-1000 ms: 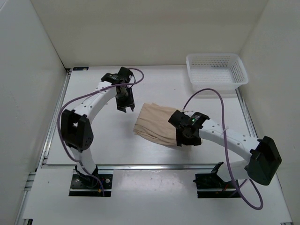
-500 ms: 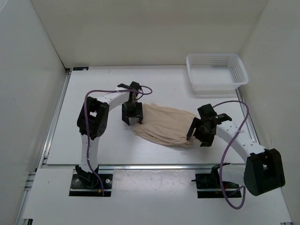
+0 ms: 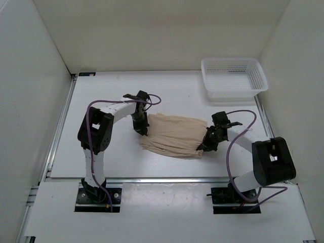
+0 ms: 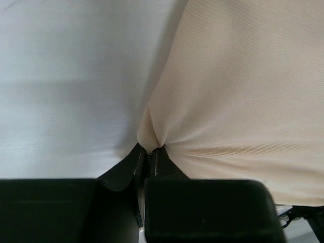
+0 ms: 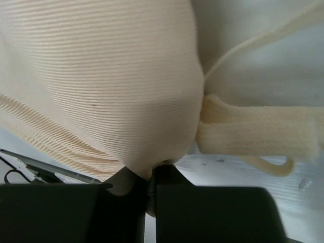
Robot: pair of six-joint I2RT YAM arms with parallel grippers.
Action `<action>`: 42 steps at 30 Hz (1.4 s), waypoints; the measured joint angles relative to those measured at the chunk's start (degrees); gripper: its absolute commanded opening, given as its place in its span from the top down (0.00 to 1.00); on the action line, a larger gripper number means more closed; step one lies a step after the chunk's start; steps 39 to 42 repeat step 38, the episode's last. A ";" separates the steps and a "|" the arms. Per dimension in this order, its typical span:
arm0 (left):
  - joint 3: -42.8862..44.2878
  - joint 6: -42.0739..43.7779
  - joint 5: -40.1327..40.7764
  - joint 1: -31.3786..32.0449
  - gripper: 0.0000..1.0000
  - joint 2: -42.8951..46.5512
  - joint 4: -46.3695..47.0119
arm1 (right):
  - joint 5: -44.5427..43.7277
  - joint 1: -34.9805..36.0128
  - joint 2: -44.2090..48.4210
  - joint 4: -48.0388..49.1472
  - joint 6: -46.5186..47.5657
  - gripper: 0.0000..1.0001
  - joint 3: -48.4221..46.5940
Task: Fold and stack the trousers
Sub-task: Fold the trousers
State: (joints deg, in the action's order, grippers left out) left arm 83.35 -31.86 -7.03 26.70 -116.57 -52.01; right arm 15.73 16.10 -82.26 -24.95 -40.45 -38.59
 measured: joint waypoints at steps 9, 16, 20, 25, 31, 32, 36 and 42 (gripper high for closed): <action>-13.03 -5.07 3.45 -7.61 0.90 10.23 0.02 | 0.09 0.76 -11.74 -0.55 4.96 1.00 -12.61; -12.66 -4.85 6.01 -8.96 0.46 10.95 -0.76 | -1.99 3.67 -15.32 -4.70 8.26 0.24 -20.22; -7.72 -3.67 8.74 -9.62 0.00 11.26 -4.81 | -6.36 4.76 -10.08 -12.22 9.57 0.14 -22.91; 3.96 -2.60 12.92 -10.45 0.00 15.91 -11.91 | -15.21 5.29 3.96 -20.57 10.67 0.11 -30.08; 12.76 -1.09 15.21 -12.11 0.00 33.99 -14.56 | -32.44 5.14 23.91 -25.14 11.08 0.08 -36.22; 13.00 -0.98 15.67 -12.35 0.00 37.86 -14.86 | -35.36 5.07 26.01 -25.90 11.04 0.08 -36.57; 11.50 -0.87 17.64 -12.66 0.00 52.09 -15.19 | -45.29 4.74 31.58 -30.08 10.67 0.10 -37.09; 9.38 -0.96 18.58 -12.66 0.00 57.83 -15.47 | -48.65 4.74 32.13 -31.95 10.43 0.11 -36.87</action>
